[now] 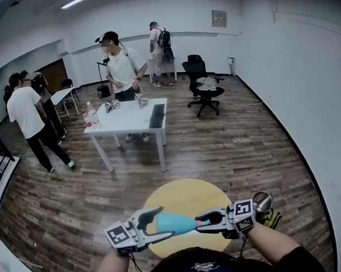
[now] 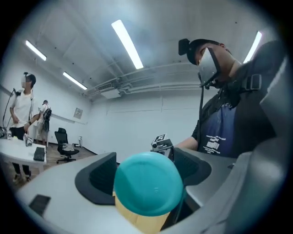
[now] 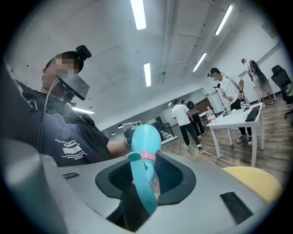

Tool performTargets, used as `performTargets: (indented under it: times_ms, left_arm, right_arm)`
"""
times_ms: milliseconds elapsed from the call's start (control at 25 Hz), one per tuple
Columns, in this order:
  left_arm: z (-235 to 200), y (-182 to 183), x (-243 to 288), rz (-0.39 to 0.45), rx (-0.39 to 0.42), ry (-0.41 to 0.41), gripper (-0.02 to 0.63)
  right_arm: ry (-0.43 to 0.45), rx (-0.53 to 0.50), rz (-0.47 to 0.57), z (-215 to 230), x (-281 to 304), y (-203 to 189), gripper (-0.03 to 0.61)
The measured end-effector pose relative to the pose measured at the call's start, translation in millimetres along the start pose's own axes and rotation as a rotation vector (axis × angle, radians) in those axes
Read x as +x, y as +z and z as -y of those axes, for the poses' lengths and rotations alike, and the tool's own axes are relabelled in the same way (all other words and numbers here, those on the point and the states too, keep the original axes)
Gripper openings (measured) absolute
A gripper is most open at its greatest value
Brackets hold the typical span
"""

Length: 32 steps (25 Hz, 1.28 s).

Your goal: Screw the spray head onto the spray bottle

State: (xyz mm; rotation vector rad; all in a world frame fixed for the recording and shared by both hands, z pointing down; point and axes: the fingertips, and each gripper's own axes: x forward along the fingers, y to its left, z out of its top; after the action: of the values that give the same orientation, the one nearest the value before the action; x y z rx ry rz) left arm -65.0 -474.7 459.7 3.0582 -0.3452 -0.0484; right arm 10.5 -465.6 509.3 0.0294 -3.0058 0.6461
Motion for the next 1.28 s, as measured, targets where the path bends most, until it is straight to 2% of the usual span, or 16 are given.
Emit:
performTargets:
  times_ms: [320,360,400,440,520,600,680,760,880,1000,1080,1200,1280]
  left_arm:
    - [28,-11,2,-0.13,0.267,-0.057,0.413]
    - [28,-11,3,-0.127,0.27,-0.056,0.413]
    - [26,-11,4,-0.111,0.231,-0.05,0.413]
    - [21,-10,4,-0.085,0.152,-0.039,0.413]
    - [4,-11,2,-0.032,-0.052,-0.01,0.423]
    - [-10,-17,-1,0.0,-0.241,0.003,0.424]
    - [-19,-24,-3,0.047,-0.432,-0.026,0.43]
    - [-26,-31,-6,0.091,-0.608,-0.061,0.439]
    - [-33,-40,-8,0.133,-0.796,-0.107,0.448]
    - [-33,-38,-3,0.179,-0.919,-0.182,0.453]
    - [-30,-37,2,0.194,-0.953,-0.213,0.454]
    - [-23,-37,11,0.18,-0.934,-0.23,0.454]
    - [-20,-34,15,0.166,-0.897,-0.229,0.456]
  right_arm:
    - [0.047,0.024,-0.023,-14,-2,-12,0.15]
    - [0.046,0.029,-0.02,-13,-3,-12,0.15]
    - [0.043,0.032,-0.013,-11,-4,-12,0.15]
    - [0.038,0.028,0.001,-10,-5,-9,0.15]
    - [0.023,-0.014,0.04,-7,-8,3,0.15]
    - [0.0,-0.106,0.05,-8,-11,15,0.149]
    - [-0.028,-0.208,0.023,-11,-13,21,0.149]
    - [-0.048,-0.267,0.02,-12,-16,24,0.149]
    - [-0.068,-0.294,0.025,-9,-20,27,0.149]
    - [-0.065,-0.327,0.002,-8,-18,27,0.149]
    - [-0.054,-0.349,-0.024,-8,-14,22,0.149]
    - [-0.04,-0.373,-0.056,-11,-8,17,0.149]
    - [-0.04,-0.354,-0.053,-11,-10,19,0.147]
